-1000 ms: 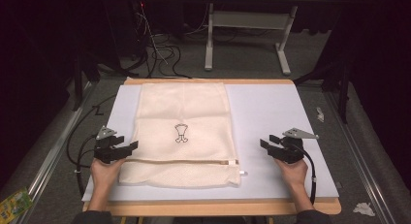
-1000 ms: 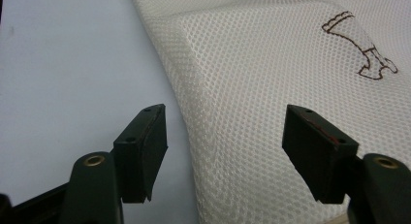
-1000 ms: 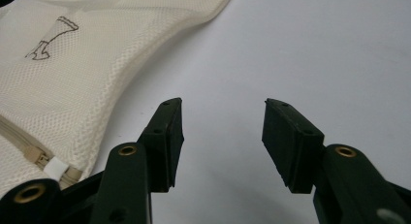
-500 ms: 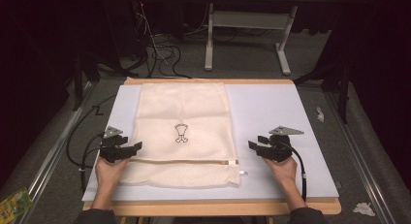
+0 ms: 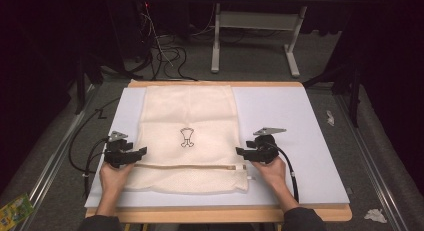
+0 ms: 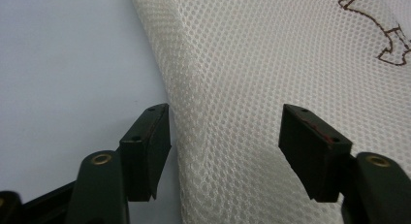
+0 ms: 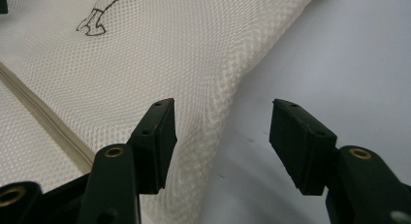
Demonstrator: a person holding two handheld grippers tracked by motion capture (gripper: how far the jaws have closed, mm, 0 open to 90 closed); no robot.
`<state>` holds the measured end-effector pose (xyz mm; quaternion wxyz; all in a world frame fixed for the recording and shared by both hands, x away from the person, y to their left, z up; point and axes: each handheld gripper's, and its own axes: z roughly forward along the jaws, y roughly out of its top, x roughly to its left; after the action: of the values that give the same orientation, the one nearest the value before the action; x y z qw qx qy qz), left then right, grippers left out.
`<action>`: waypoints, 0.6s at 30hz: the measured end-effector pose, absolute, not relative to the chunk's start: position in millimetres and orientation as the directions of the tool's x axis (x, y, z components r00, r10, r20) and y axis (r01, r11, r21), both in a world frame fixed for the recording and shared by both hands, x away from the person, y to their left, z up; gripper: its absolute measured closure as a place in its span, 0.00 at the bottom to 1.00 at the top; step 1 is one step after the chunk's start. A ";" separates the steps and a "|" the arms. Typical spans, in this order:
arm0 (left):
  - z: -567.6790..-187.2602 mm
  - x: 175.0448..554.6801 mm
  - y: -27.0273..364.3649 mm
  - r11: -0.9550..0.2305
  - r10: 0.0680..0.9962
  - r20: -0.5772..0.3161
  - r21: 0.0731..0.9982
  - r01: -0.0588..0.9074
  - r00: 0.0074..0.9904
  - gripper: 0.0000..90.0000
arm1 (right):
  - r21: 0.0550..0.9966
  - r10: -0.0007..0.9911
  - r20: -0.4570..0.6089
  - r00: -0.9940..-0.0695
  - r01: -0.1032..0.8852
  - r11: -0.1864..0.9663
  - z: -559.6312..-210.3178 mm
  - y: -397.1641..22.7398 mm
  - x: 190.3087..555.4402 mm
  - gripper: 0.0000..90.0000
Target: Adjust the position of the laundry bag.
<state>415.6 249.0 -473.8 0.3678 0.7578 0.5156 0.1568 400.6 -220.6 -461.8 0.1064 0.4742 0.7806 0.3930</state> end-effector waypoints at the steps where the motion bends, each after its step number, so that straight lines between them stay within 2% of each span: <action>1: -473.8 415.6 249.0 -0.198 0.897 -0.142 0.719 0.666 0.419 0.42 | 0.714 0.824 0.207 -0.528 0.657 0.241 -461.8 -220.6 400.6 0.48; 6: -475.4 418.2 246.4 -0.203 0.898 -0.143 0.705 0.680 0.416 0.47 | 0.695 0.822 0.223 -0.524 0.677 0.243 -464.0 -208.4 409.6 0.53; 7: -476.7 419.7 245.7 -0.204 0.902 -0.139 0.697 0.688 0.409 0.51 | 0.684 0.822 0.235 -0.518 0.689 0.238 -465.9 -205.3 413.6 0.59; 8: -476.7 419.7 245.7 -0.204 0.902 -0.139 0.697 0.688 0.409 0.53 | 0.684 0.822 0.235 -0.518 0.689 0.238 -465.9 -205.3 413.6 0.59; 9: -476.7 419.8 245.5 -0.207 0.904 -0.133 0.696 0.687 0.407 0.57 | 0.676 0.819 0.245 -0.518 0.697 0.239 -468.5 -203.3 417.2 0.68; 10: -476.6 419.8 245.4 -0.207 0.906 -0.129 0.697 0.687 0.403 0.60 | 0.671 0.820 0.250 -0.515 0.702 0.237 -469.9 -202.4 418.3 0.73; 11: -476.6 419.3 245.1 -0.209 0.910 -0.117 0.700 0.683 0.397 0.60 | 0.671 0.820 0.250 -0.515 0.702 0.237 -469.9 -202.4 418.3 0.73; 12: -476.8 418.6 244.4 -0.210 0.914 -0.103 0.705 0.677 0.392 0.66 | 0.668 0.821 0.247 -0.515 0.704 0.241 -471.2 -201.7 419.1 0.78; 13: -476.5 418.5 243.9 -0.216 0.914 -0.098 0.703 0.677 0.394 0.77 | 0.663 0.819 0.243 -0.519 0.705 0.251 -472.2 -200.9 419.8 0.88; 14: -476.1 418.8 243.0 -0.222 0.913 -0.092 0.704 0.675 0.397 0.81 | 0.667 0.817 0.239 -0.524 0.701 0.254 -472.0 -200.9 419.7 0.91; 18: -472.4 421.4 240.2 -0.235 0.907 -0.091 0.700 0.674 0.411 0.92 | 0.665 0.812 0.246 -0.528 0.702 0.255 -472.0 -202.1 420.1 0.94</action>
<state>421.4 240.2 -472.4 0.3419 0.7672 0.5152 0.1704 420.1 -202.1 -472.0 0.0732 0.4800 0.7888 0.3769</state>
